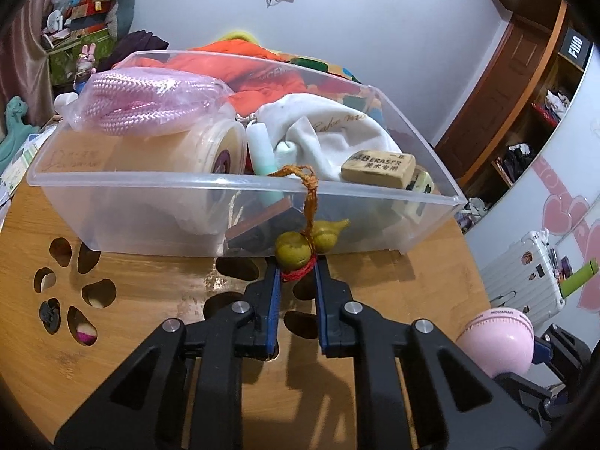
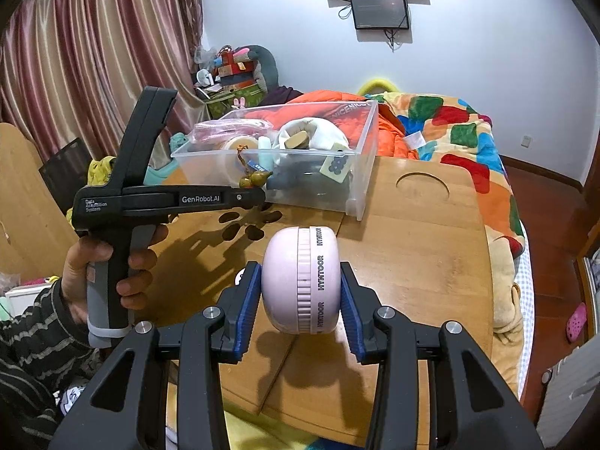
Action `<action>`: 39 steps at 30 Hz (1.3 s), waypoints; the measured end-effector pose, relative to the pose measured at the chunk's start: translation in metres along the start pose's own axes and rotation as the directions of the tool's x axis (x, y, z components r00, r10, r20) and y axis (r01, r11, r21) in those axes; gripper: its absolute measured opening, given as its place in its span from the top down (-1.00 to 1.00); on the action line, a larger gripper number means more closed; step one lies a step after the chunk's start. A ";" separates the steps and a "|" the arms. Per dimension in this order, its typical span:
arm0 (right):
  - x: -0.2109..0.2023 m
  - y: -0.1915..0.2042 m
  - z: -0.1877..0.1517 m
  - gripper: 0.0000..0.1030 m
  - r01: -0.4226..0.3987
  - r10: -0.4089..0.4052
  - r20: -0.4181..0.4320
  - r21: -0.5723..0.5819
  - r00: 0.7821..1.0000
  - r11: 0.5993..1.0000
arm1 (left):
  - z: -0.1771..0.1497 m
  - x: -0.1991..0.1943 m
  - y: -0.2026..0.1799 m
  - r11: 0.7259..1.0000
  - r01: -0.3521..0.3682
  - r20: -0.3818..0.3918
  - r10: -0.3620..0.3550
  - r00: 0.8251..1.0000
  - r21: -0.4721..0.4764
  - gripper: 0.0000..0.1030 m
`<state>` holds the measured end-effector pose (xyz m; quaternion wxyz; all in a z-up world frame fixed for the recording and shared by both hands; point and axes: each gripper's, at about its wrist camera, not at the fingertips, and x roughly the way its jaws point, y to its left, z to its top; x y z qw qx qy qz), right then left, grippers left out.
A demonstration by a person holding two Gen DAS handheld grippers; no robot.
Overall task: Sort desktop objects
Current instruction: 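Grasp gourd keychain with left tool while right tool holds pink speaker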
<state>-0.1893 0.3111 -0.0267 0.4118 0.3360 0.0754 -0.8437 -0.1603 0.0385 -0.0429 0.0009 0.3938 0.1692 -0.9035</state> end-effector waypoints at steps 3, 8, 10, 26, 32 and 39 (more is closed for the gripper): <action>0.003 0.001 0.000 0.29 0.002 -0.002 -0.004 -0.006 1.000 1.000 | -0.001 0.003 0.001 1.000 0.001 -0.012 -0.001 1.000 0.007 0.46; 0.010 -0.003 0.002 0.29 0.004 -0.004 -0.008 -0.001 1.000 1.000 | -0.001 0.001 0.000 0.999 -0.020 0.007 0.019 1.000 0.027 0.29; 0.011 -0.004 0.003 0.29 0.002 -0.002 -0.007 0.003 1.000 1.000 | 0.002 0.001 -0.001 0.999 -0.022 0.013 0.021 1.000 0.029 0.25; 0.023 -0.006 0.005 0.29 -0.018 0.018 -0.017 0.009 1.000 1.000 | 0.009 0.010 0.007 0.998 -0.055 0.011 0.055 0.998 0.000 0.49; 0.025 -0.003 0.005 0.29 -0.021 0.021 -0.022 0.003 1.000 1.000 | 0.009 0.009 0.012 0.999 -0.035 0.008 0.035 0.999 -0.006 0.74; 0.026 -0.002 0.008 0.29 -0.010 0.010 -0.019 0.003 1.000 1.000 | 0.006 -0.004 0.009 1.000 -0.008 0.028 0.007 1.000 0.028 0.84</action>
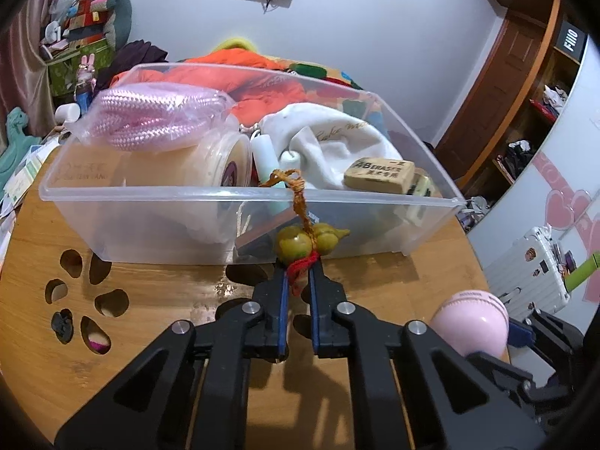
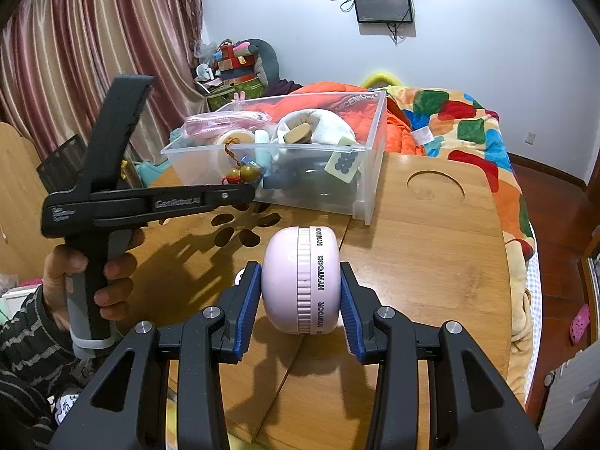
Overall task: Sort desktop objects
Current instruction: 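Grasp gourd keychain with left tool while right tool holds pink speaker, then carry gourd keychain into box with left tool while right tool carries speaker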
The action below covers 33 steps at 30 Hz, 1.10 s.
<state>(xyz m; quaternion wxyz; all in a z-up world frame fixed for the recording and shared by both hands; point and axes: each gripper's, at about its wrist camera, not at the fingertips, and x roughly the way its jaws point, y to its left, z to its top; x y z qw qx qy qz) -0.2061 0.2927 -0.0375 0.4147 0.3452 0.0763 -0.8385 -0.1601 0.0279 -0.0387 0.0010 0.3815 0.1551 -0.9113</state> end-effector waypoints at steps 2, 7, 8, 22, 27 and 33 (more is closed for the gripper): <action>0.000 -0.001 0.002 0.29 0.008 -0.008 0.006 0.002 1.000 1.000 | 0.001 -0.004 0.001 1.000 0.005 0.004 -0.005 1.000 0.008 0.84; 0.003 -0.003 0.010 0.29 0.042 -0.042 0.023 0.014 0.999 0.999 | 0.001 -0.004 0.006 1.000 0.025 -0.006 -0.025 1.000 0.000 0.84; 0.005 -0.004 0.011 0.29 0.053 -0.053 0.024 0.014 0.998 0.998 | 0.001 -0.003 0.007 1.000 0.028 -0.011 -0.028 1.000 -0.002 0.84; 0.033 0.004 0.025 0.29 0.099 -0.099 0.002 0.004 0.995 0.995 | 0.007 0.003 0.013 0.997 0.069 -0.013 -0.070 0.997 -0.033 0.43; 0.039 0.007 0.027 0.29 0.095 -0.095 -0.004 -0.003 0.995 0.996 | 0.010 0.005 0.024 0.987 0.130 -0.021 -0.133 0.991 -0.097 0.43; 0.041 0.010 0.027 0.29 0.098 -0.098 -0.010 -0.012 0.995 0.995 | 0.007 -0.005 0.031 0.987 0.113 0.019 -0.112 0.994 -0.116 0.45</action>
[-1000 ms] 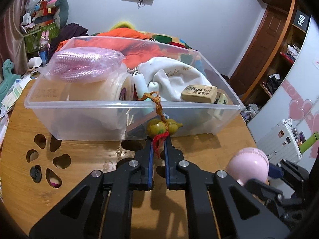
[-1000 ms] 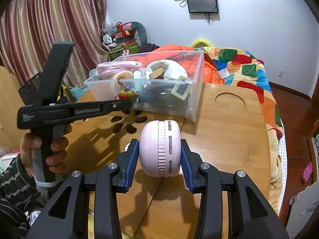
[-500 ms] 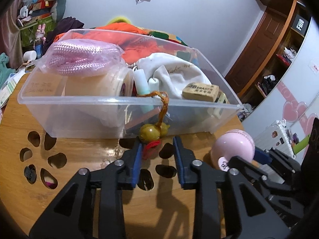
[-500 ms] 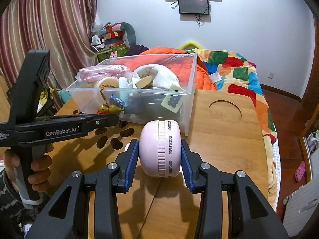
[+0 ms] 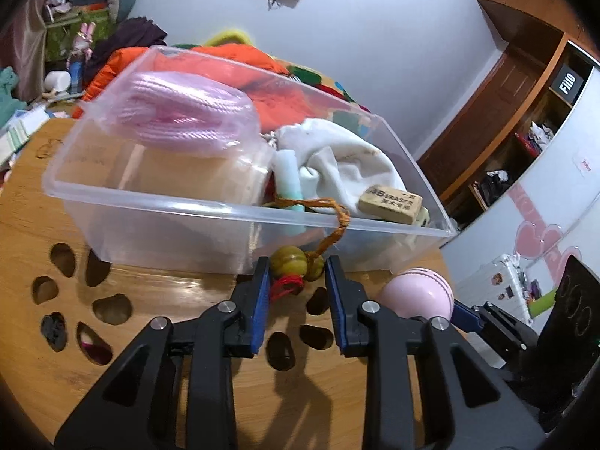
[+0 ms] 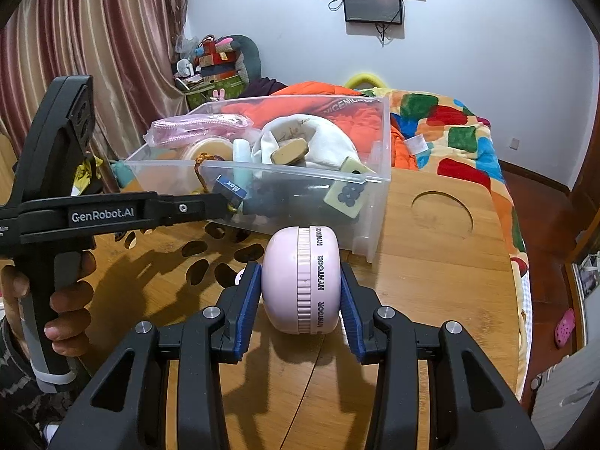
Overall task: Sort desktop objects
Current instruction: 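Carry gourd keychain into box with left tool while right tool carries speaker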
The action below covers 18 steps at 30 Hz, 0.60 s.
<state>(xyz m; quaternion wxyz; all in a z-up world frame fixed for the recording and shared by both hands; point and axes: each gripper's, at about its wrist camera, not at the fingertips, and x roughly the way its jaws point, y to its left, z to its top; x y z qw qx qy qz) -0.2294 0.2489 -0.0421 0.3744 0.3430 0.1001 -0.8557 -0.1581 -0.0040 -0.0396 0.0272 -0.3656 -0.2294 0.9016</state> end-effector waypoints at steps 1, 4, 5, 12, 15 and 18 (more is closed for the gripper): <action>0.000 0.001 0.000 0.29 0.001 -0.001 -0.001 -0.001 1.000 1.000 | -0.001 -0.002 0.000 1.000 -0.014 0.011 0.014 1.000 0.006 0.45; 0.000 0.002 0.001 0.29 0.001 -0.001 -0.002 -0.003 1.000 1.000 | -0.005 -0.011 -0.005 0.997 -0.066 0.053 0.063 0.997 0.048 0.46; 0.000 0.003 0.001 0.29 0.003 -0.003 -0.001 -0.005 1.000 1.000 | -0.005 -0.012 -0.006 0.996 -0.071 0.057 0.068 0.996 0.055 0.46; -0.010 0.008 0.002 0.29 0.013 -0.012 0.018 -0.008 1.000 1.000 | -0.009 -0.023 -0.012 0.990 -0.106 0.090 0.098 0.991 0.090 0.46; -0.016 0.009 0.002 0.29 0.018 -0.018 0.030 -0.003 0.999 1.000 | -0.010 -0.028 -0.013 0.988 -0.117 0.108 0.106 0.988 0.104 0.46; -0.023 0.008 0.003 0.29 0.023 -0.023 0.044 0.005 0.999 1.000 | -0.011 -0.036 -0.019 0.981 -0.141 0.140 0.122 0.983 0.136 0.46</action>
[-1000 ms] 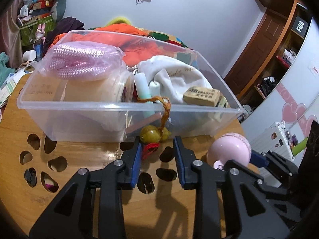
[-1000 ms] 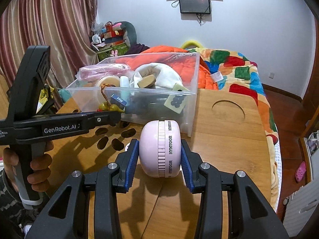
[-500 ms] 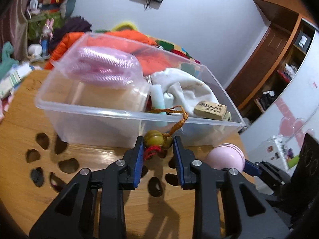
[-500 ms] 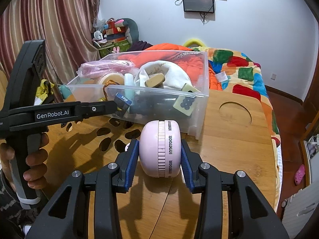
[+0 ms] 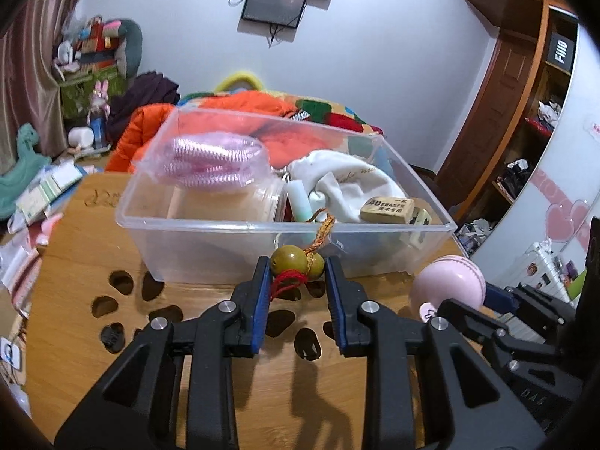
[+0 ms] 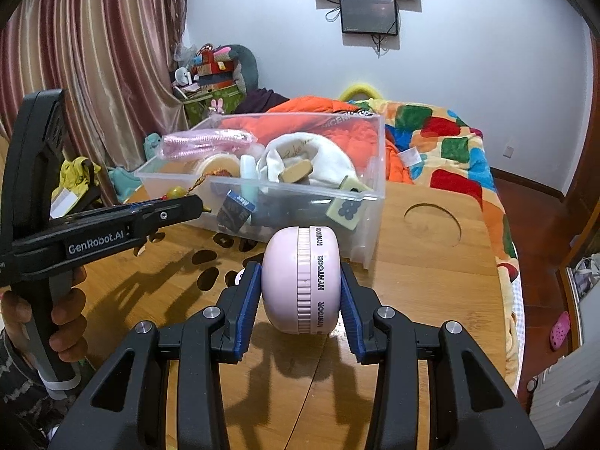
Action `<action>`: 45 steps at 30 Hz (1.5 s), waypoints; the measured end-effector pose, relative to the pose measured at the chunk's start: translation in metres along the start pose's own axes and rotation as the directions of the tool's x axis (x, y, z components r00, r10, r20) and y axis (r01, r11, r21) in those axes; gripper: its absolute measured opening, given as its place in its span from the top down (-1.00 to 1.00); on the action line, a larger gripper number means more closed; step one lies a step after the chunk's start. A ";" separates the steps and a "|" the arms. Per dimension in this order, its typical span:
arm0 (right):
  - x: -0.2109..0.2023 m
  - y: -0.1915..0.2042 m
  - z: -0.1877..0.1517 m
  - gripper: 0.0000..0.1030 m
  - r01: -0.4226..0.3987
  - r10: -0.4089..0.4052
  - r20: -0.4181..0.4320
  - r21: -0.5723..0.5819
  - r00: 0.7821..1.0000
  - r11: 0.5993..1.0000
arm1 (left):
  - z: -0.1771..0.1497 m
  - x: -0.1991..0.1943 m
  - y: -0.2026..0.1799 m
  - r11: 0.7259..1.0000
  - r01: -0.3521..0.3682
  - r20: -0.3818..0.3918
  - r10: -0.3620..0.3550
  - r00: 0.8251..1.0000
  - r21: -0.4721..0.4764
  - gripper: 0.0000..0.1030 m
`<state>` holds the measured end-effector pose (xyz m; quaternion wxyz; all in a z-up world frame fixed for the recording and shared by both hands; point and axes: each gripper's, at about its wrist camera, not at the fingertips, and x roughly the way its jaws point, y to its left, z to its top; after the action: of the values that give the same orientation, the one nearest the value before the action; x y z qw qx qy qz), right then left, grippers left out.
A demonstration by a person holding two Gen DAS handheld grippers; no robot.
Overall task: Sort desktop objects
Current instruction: 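Carry gourd keychain into box with left tool while right tool carries speaker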
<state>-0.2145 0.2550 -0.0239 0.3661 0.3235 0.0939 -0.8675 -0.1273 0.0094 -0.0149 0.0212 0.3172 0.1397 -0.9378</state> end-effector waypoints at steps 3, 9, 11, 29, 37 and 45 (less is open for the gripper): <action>-0.007 0.000 0.002 0.29 0.006 -0.006 0.015 -0.002 1.000 1.000 | 0.001 -0.005 -0.002 1.000 -0.003 0.019 0.003 1.000 0.023 0.46; -0.018 -0.001 0.010 0.29 0.016 -0.016 0.045 -0.009 0.999 1.000 | 0.008 -0.015 -0.009 0.998 -0.010 0.061 0.007 0.998 0.056 0.46; -0.020 0.000 0.014 0.29 0.018 -0.018 0.056 -0.011 0.998 1.000 | 0.011 -0.018 -0.010 0.998 -0.007 0.071 0.003 0.997 0.068 0.46; -0.001 -0.001 0.061 0.29 0.016 -0.011 0.117 -0.037 0.993 0.999 | 0.028 0.008 -0.008 0.996 0.017 0.044 -0.021 0.999 0.083 0.47; 0.020 -0.002 0.073 0.29 0.010 -0.005 0.115 -0.047 0.993 0.999 | 0.030 0.022 -0.010 0.994 -0.001 0.048 -0.004 0.999 0.109 0.47; 0.044 -0.006 0.075 0.28 -0.009 0.014 0.102 -0.046 0.995 0.999 | 0.033 0.034 -0.013 0.990 -0.013 0.052 0.006 0.999 0.142 0.47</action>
<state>-0.2782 0.2039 0.0063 0.3827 0.2705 0.0928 -0.8785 -0.1758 0.0147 -0.0067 0.0064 0.2945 0.0702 -0.9531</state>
